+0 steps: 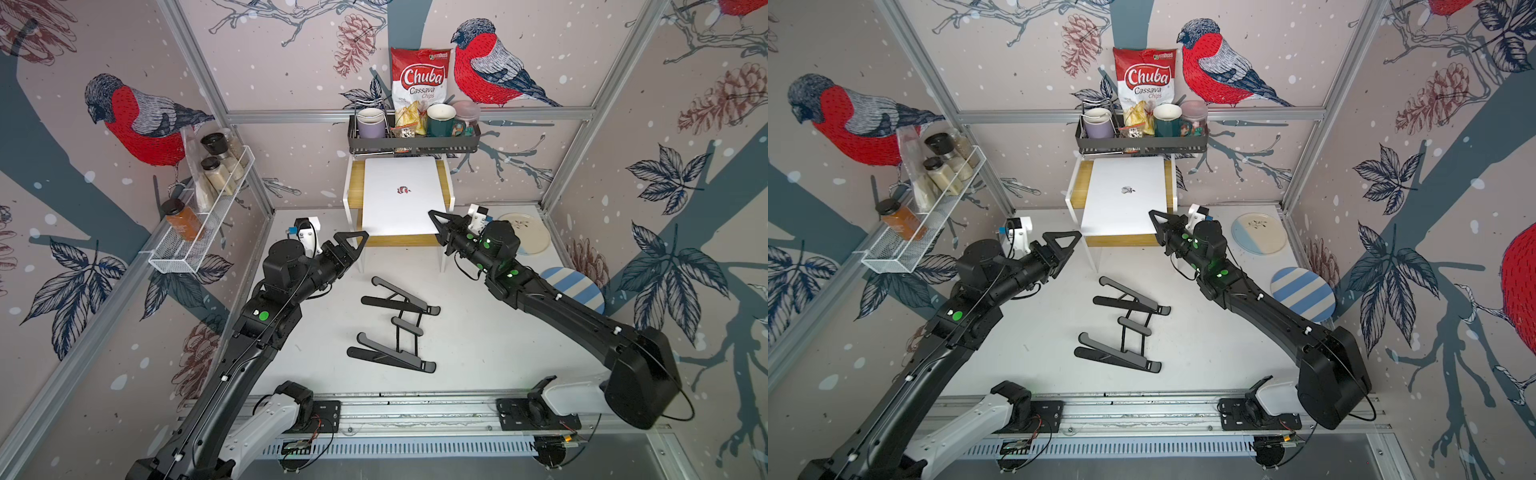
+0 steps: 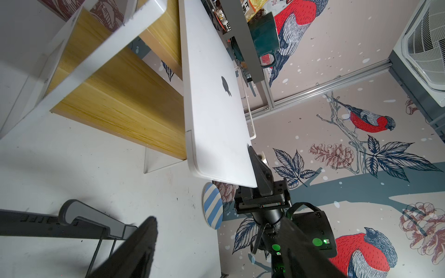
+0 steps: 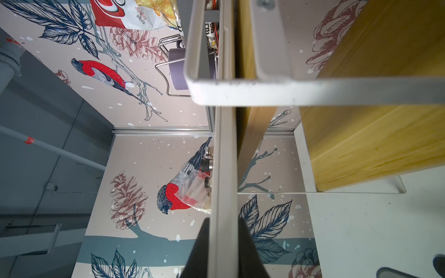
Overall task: Close the laptop lid and set it aside
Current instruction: Place the laptop on the shelf.
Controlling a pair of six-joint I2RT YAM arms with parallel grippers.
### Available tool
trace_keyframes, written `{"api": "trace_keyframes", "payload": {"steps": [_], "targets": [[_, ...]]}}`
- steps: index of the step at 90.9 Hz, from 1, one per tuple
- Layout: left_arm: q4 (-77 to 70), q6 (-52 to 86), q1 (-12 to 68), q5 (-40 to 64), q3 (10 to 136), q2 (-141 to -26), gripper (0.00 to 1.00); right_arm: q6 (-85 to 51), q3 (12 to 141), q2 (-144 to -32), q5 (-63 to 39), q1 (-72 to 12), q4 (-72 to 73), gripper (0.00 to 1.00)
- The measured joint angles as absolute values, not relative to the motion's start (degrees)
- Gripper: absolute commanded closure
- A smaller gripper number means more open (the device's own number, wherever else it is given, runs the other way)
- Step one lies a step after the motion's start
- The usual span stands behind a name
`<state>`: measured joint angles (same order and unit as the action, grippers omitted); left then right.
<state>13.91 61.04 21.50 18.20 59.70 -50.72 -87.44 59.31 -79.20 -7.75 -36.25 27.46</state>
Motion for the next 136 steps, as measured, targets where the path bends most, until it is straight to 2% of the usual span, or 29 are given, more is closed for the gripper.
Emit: {"api": "trace_keyframes", "payload": {"steps": [63, 79, 84, 100, 136], "targets": [[13.93, 60.01, 21.50, 18.00, 59.22, -52.07, 0.21, -88.23, 63.83, -86.02, -8.47, -34.44, 30.11, 1.00], [13.96, 59.79, 21.50, 18.00, 59.22, -52.23, 0.21, -88.40, 63.70, -86.52, -8.45, -34.35, 31.22, 0.93], [13.96, 59.77, 21.50, 17.98, 59.22, -52.27, 0.21, -88.40, 63.57, -86.54, -8.49, -34.24, 31.46, 0.89], [14.02, 59.59, 21.50, 17.93, 59.22, -52.23, 0.21, -88.66, 62.48, -86.15, -8.95, -33.89, 32.88, 0.67], [19.22, 54.87, 21.50, 17.28, 63.18, -52.49, 0.17, -88.18, 59.31, -82.52, -8.93, -33.36, 33.34, 0.25]]}}
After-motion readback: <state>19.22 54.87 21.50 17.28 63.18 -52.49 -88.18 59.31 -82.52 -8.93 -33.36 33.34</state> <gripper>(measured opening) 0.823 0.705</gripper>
